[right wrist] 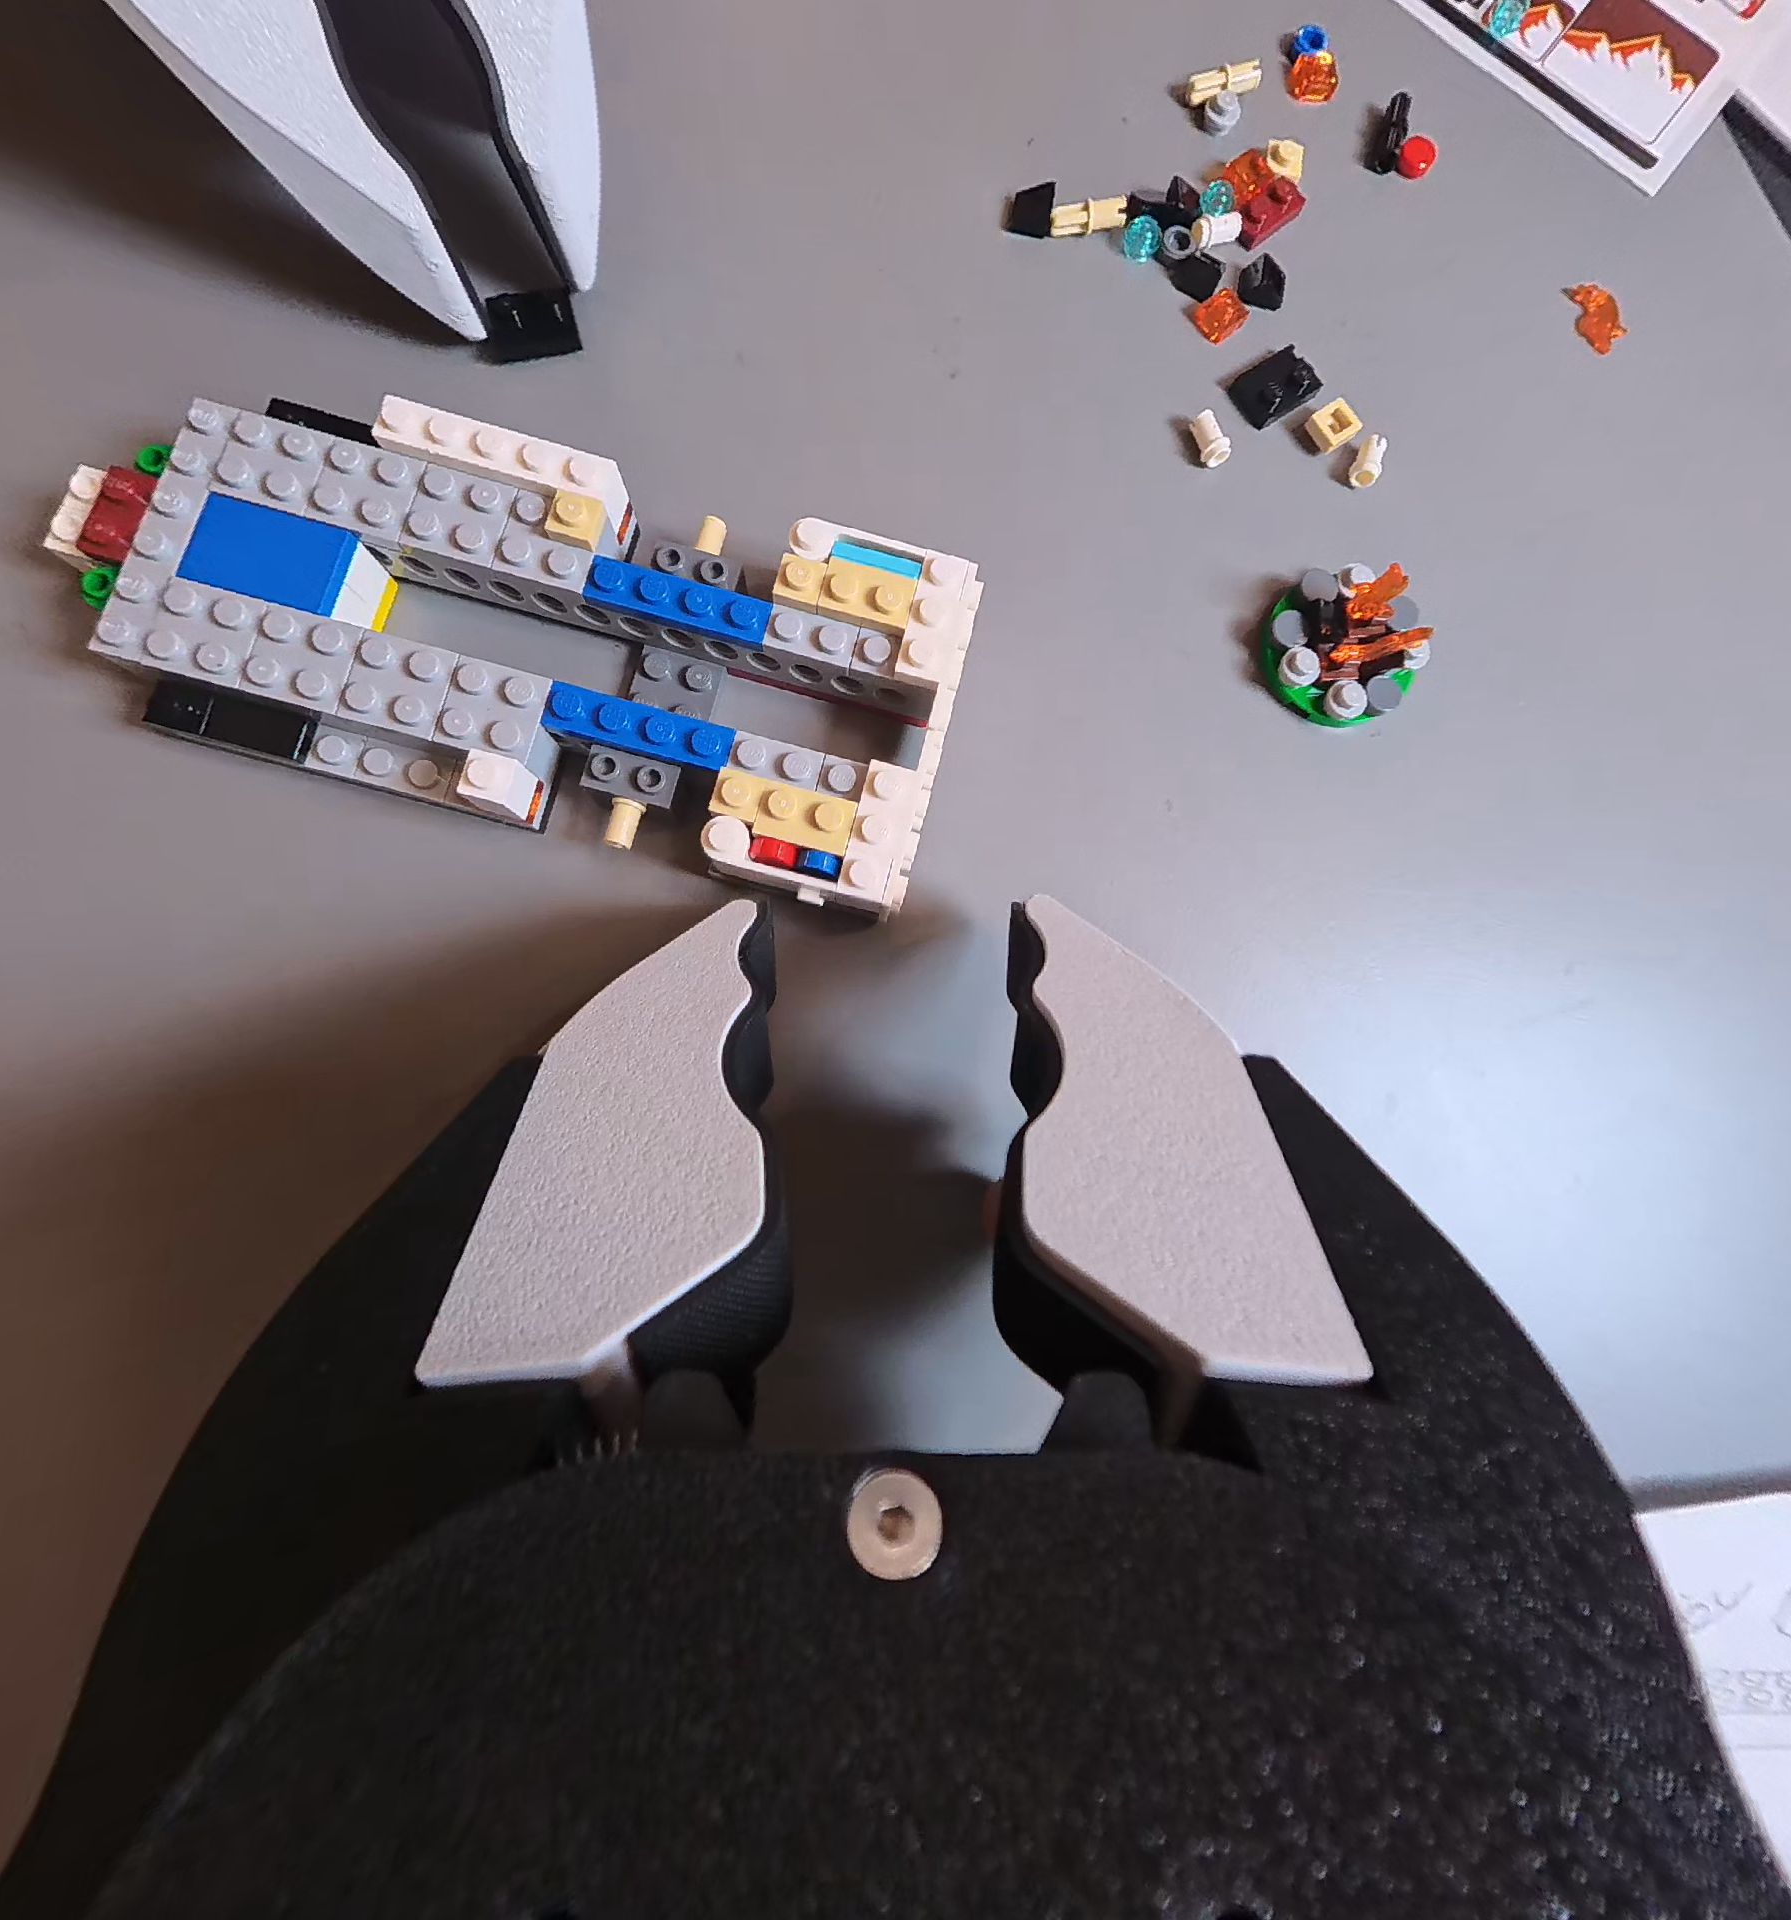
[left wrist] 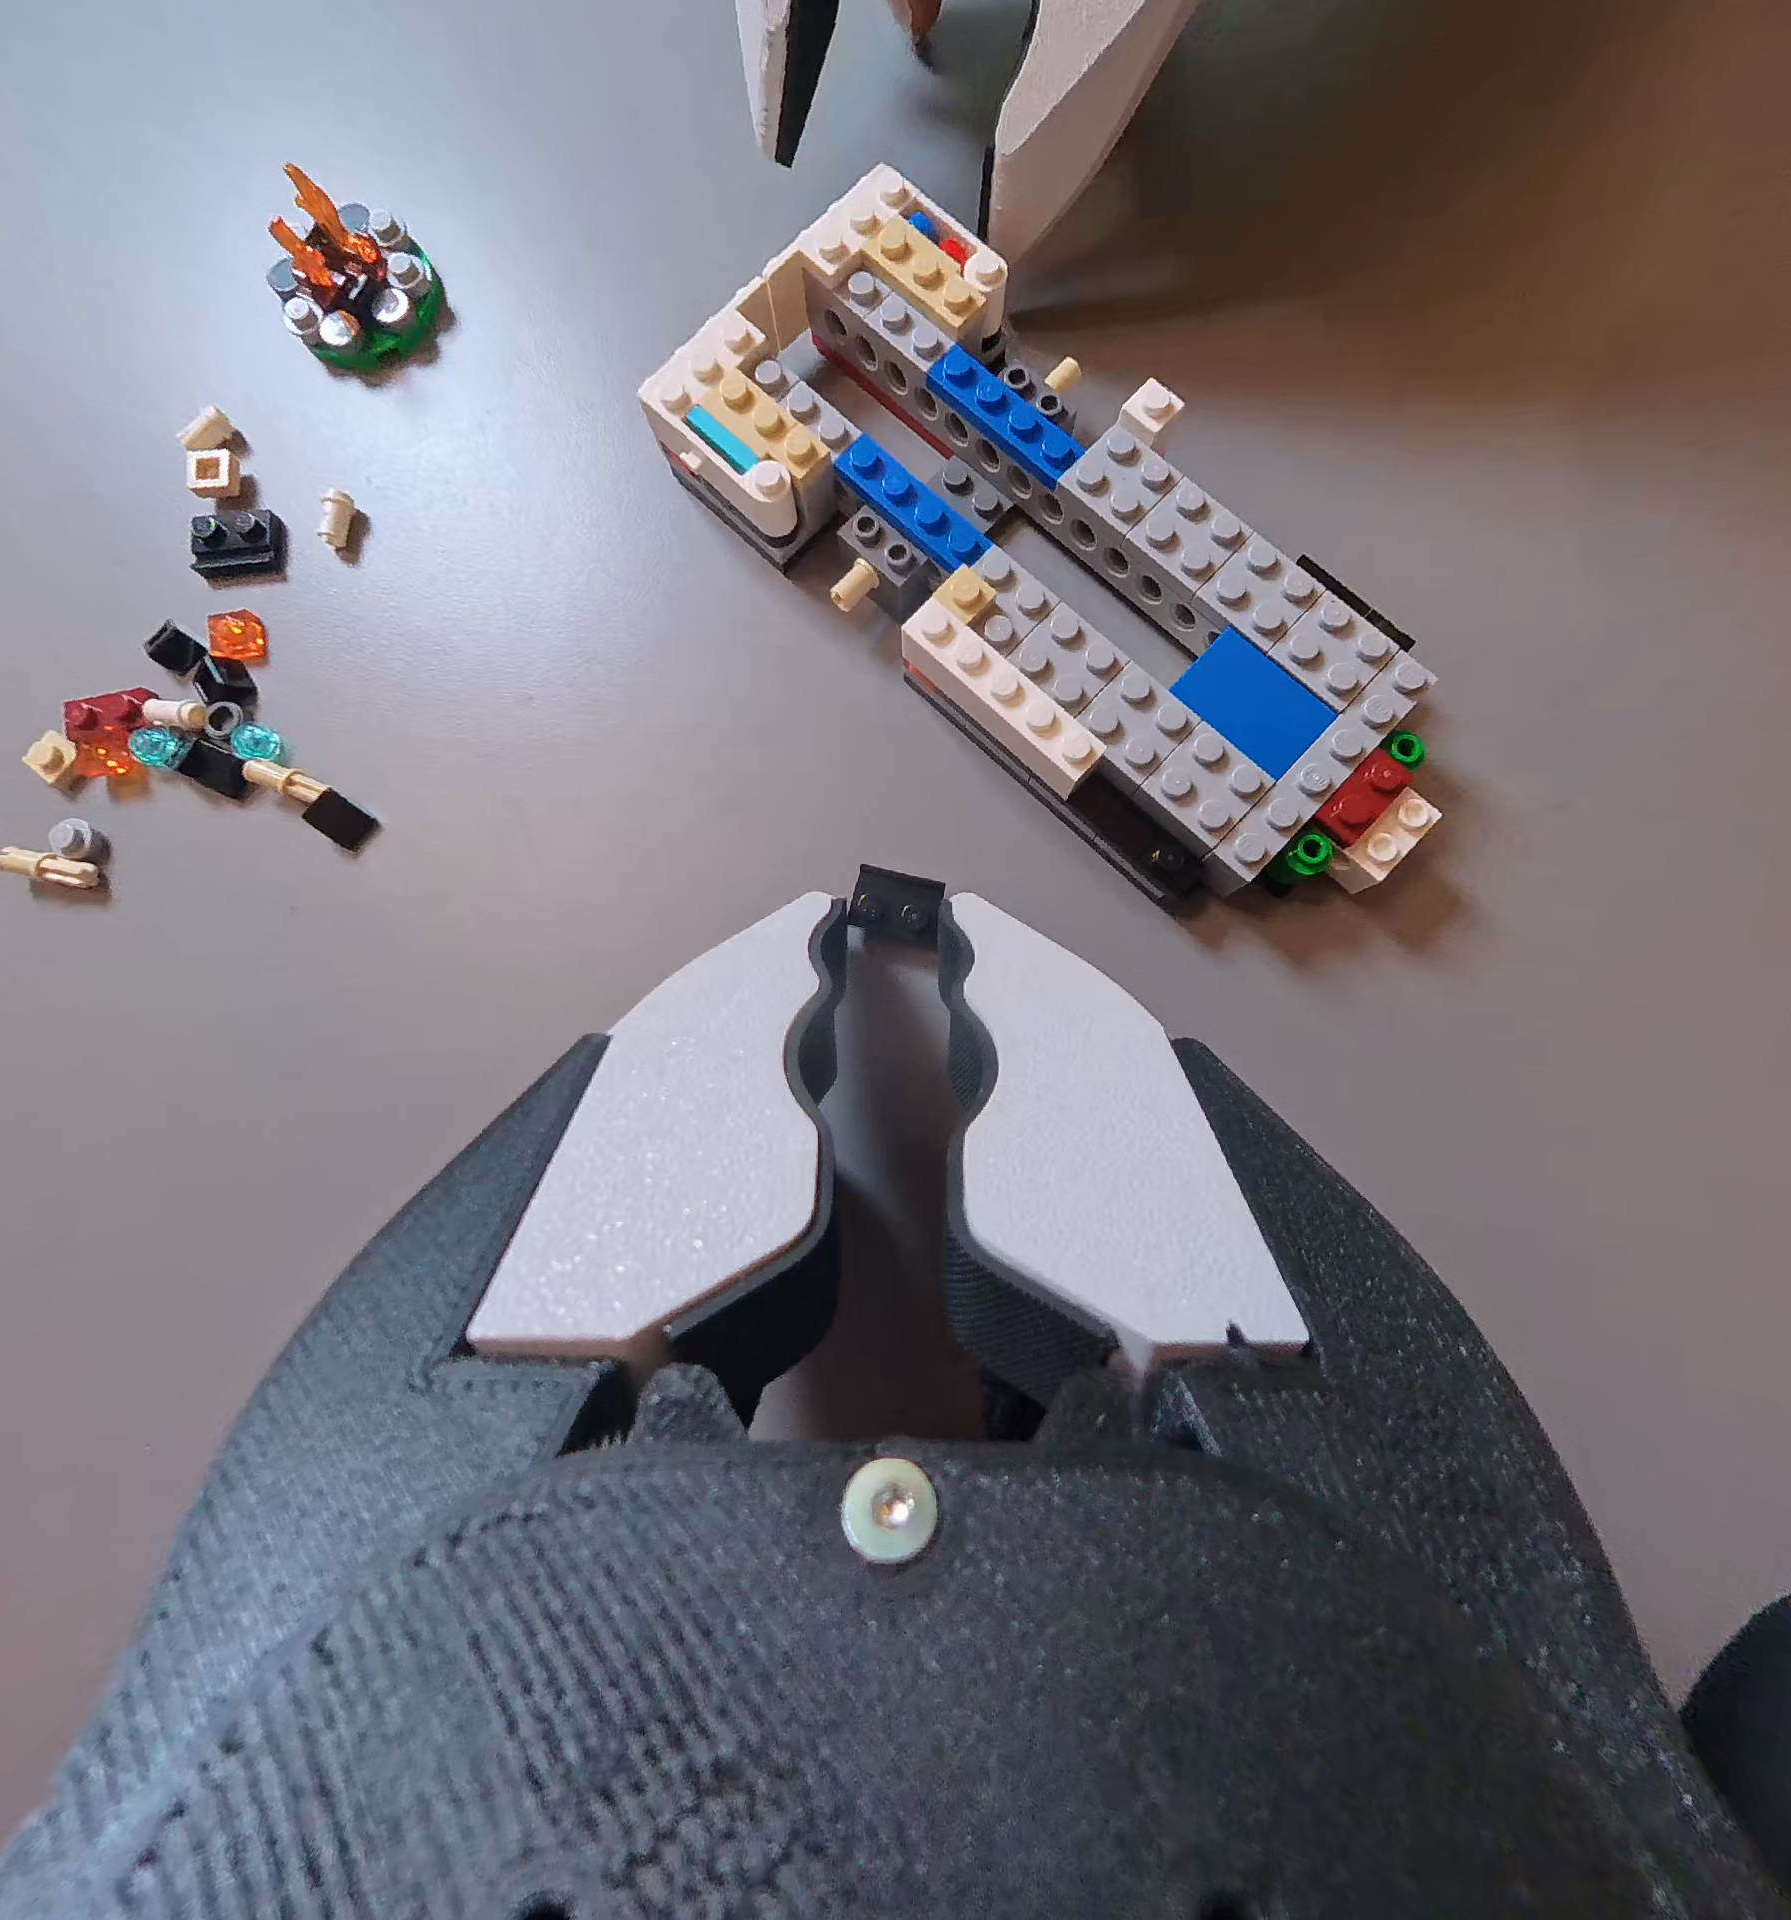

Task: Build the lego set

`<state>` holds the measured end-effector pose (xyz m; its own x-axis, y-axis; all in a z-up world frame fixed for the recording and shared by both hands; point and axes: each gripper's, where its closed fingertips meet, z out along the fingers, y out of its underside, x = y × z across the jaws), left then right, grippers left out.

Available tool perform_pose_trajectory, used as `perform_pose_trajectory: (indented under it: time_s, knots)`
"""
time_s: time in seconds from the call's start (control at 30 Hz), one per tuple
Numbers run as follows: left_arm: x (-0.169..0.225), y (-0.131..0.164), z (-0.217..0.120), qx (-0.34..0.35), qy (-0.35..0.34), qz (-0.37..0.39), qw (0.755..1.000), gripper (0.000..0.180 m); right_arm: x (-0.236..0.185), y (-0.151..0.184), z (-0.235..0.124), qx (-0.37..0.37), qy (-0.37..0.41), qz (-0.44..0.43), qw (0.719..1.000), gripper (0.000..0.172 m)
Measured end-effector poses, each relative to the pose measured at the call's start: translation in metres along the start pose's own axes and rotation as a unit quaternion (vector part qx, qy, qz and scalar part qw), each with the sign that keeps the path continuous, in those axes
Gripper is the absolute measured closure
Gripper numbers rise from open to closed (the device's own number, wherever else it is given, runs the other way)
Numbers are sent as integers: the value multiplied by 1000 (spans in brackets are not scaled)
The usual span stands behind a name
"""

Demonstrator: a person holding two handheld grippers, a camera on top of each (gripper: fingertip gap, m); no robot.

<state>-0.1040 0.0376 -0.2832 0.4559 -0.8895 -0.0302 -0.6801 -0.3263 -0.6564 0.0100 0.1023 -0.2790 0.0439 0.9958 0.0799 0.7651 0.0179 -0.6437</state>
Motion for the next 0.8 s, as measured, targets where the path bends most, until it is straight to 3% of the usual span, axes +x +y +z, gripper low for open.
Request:
perform_pose_trajectory:
  time_s: [0.43,0.63,0.8]
  knots:
    - [16,-27,-25,67,-37,-43,996,164,-18,-20,-25,81,4,-17,997,128]
    - [51,-56,-31,112,-35,-30,993,164,-62,-35,-36,129,-71,-21,989,136]
    - [75,-77,-20,152,-12,-80,985,164,-95,-48,-42,165,-67,-100,979,137]
